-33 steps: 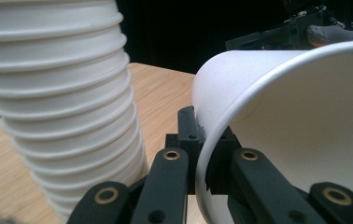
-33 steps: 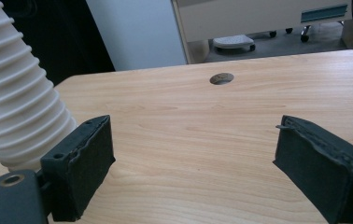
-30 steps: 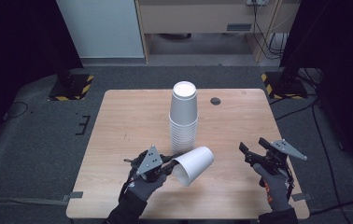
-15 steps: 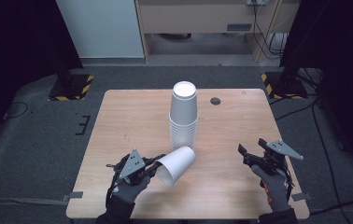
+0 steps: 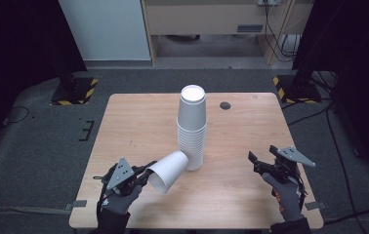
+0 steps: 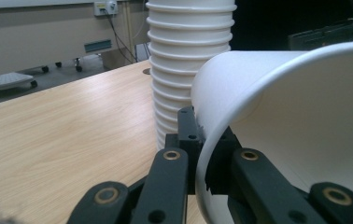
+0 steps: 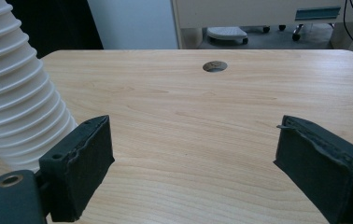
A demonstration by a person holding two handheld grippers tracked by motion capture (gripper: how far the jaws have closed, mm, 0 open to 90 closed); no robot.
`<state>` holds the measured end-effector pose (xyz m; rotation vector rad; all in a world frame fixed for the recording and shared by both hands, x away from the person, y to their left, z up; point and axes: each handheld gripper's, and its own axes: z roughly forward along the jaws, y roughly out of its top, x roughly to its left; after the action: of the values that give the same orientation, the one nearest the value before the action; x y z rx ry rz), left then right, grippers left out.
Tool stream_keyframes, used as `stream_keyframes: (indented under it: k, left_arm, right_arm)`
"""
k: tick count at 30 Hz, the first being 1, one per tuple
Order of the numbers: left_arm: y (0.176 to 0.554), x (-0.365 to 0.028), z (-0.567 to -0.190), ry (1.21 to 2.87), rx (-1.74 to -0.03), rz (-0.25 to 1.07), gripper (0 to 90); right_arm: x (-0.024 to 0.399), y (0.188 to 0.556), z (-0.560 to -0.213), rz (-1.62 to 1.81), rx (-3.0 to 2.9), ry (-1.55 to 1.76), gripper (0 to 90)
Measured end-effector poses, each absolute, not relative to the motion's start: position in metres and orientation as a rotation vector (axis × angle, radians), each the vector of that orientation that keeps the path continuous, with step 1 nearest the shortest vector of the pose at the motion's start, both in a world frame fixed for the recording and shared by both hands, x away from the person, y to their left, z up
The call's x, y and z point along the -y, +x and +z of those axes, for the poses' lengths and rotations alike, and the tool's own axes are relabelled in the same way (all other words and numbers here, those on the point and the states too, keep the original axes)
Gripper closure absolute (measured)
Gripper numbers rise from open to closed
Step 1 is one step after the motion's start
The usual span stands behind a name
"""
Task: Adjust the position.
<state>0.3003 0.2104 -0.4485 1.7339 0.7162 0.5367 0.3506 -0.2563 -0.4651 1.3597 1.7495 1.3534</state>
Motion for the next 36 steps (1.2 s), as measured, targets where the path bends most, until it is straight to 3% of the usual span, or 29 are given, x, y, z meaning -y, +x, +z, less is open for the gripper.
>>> stream_keyframes:
  k: [36]
  left_arm:
    - [0.314,-0.288,-0.448,1.605,-1.049,0.749,86.2]
  right_arm:
    - [0.254,0.355,-0.468,1.300,-1.790,1.379,11.3]
